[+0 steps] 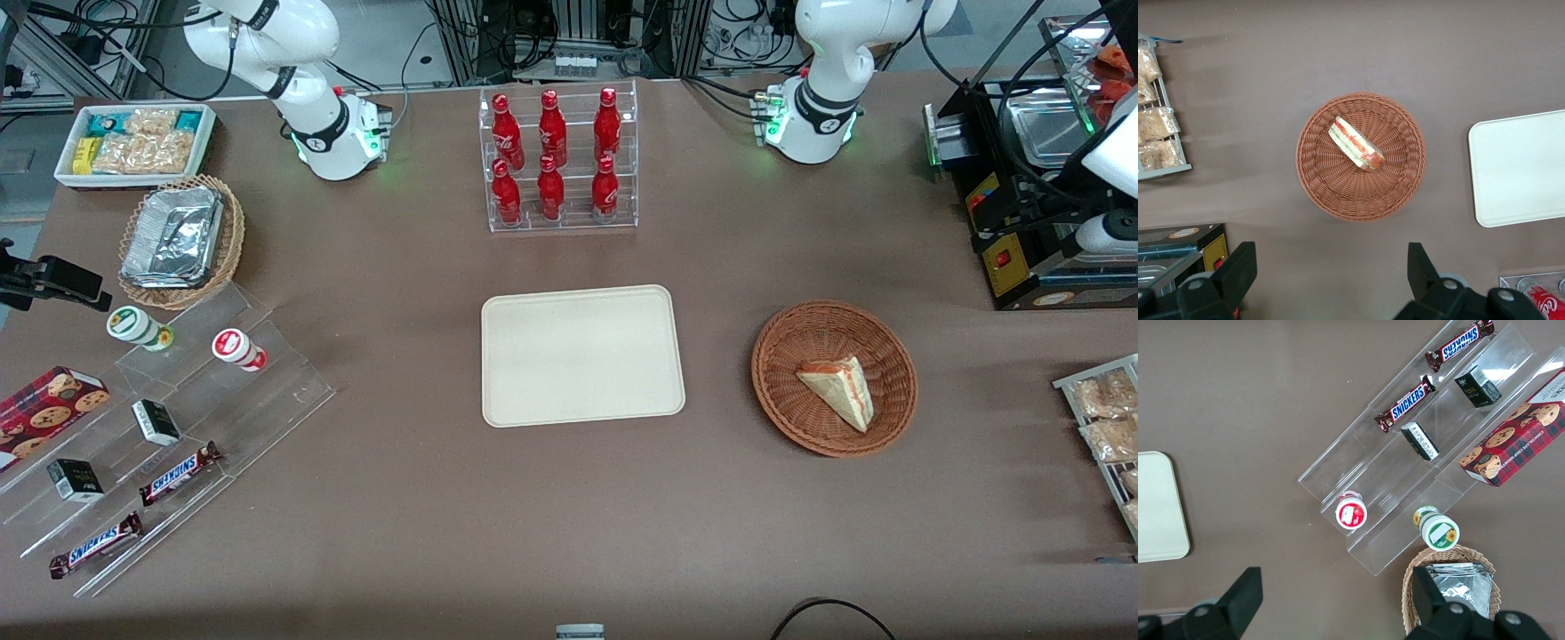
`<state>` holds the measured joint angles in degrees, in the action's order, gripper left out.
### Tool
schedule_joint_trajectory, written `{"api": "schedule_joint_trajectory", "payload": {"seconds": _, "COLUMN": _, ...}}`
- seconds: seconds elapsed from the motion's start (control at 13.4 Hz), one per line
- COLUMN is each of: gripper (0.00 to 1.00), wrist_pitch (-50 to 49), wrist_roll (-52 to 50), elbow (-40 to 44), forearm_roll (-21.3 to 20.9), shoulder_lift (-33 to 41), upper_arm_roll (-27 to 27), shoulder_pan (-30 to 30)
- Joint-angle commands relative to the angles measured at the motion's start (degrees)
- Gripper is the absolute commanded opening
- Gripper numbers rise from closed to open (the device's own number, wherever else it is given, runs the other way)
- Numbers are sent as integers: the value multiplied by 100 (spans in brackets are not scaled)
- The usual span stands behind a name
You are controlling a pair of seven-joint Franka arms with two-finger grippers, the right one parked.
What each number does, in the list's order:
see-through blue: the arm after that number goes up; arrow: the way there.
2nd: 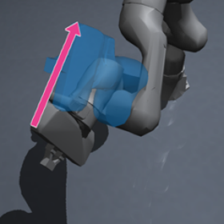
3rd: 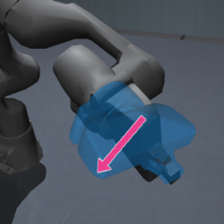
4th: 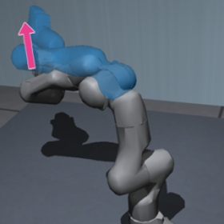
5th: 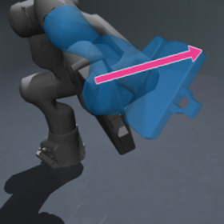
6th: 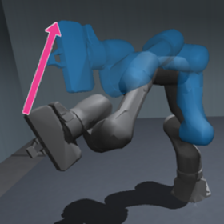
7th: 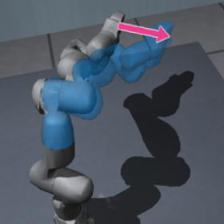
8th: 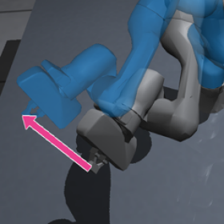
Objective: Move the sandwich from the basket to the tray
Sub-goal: 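Move the left gripper over the wrapped sandwich in the wicker basket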
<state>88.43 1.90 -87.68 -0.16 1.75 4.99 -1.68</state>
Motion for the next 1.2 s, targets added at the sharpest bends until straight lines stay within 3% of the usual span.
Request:
{"api": "schedule_joint_trajectory", "payload": {"seconds": 0.0, "gripper": 100, "wrist_pitch": -203, "wrist_roll": 143, "elbow": 120, "forearm_roll": -28, "shoulder_lift": -52, "upper_arm_roll": 81, "shoulder_pan": -104}}
{"api": "schedule_joint_trajectory", "payload": {"seconds": 0.22, "gripper": 100, "wrist_pitch": -178, "wrist_roll": 65, "elbow": 93, "forearm_roll": -28, "shoulder_lift": -105, "upper_arm_roll": 81, "shoulder_pan": -139}}
{"api": "schedule_joint_trajectory", "payload": {"seconds": 0.45, "gripper": 100, "wrist_pitch": 269, "wrist_roll": -144, "elbow": -458, "forearm_roll": -54, "shoulder_lift": -289, "upper_arm_roll": 81, "shoulder_pan": -130}}
{"api": "schedule_joint_trajectory", "payload": {"seconds": 1.12, "gripper": 100, "wrist_pitch": 3362, "wrist_roll": -2763, "elbow": -3068, "forearm_roll": -19, "shoulder_lift": -254, "upper_arm_roll": 134, "shoulder_pan": -78}}
